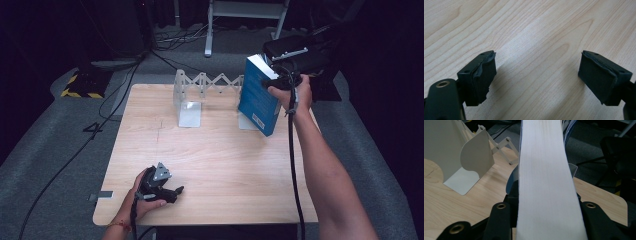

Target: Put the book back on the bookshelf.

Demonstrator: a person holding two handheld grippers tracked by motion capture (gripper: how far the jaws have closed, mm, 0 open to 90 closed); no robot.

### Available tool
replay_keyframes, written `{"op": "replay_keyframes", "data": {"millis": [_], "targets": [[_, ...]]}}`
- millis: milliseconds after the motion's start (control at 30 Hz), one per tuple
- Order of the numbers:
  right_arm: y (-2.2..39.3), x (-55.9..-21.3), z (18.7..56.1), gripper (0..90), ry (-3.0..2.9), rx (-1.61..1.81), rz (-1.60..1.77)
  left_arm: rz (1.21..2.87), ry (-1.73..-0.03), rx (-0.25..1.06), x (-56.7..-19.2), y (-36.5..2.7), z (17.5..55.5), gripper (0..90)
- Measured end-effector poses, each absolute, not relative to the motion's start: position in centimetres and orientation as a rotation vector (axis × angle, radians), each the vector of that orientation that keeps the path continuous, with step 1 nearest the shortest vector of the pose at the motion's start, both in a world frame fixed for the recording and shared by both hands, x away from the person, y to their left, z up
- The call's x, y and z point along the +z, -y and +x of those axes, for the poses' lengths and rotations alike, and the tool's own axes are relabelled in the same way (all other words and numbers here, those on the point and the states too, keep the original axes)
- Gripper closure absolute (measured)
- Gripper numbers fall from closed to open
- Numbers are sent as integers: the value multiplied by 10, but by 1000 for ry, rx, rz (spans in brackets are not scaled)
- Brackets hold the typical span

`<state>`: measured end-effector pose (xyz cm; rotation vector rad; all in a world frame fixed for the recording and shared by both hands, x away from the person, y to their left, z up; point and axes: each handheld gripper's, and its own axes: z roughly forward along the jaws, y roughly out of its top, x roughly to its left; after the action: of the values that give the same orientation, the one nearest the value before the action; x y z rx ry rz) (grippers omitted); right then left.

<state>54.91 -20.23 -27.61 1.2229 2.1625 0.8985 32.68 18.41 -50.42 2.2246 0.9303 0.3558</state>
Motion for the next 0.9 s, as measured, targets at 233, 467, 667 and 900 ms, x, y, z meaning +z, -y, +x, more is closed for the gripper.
{"op": "replay_keyframes", "data": {"millis": [233,467,667,900], "targets": [[200,-285,553,609,-2127,901,1243,2223,-931,357,-504,-184,327,152],[207,-291,552,609,-2085,925,1281,2222,-930,357,-504,-184,327,152],[207,-302,550,606,-2073,914,1299,2223,-930,360,-504,-184,327,152],[211,-307,543,602,-2078,923,1287,2224,-929,359,-504,-184,327,152]]}}
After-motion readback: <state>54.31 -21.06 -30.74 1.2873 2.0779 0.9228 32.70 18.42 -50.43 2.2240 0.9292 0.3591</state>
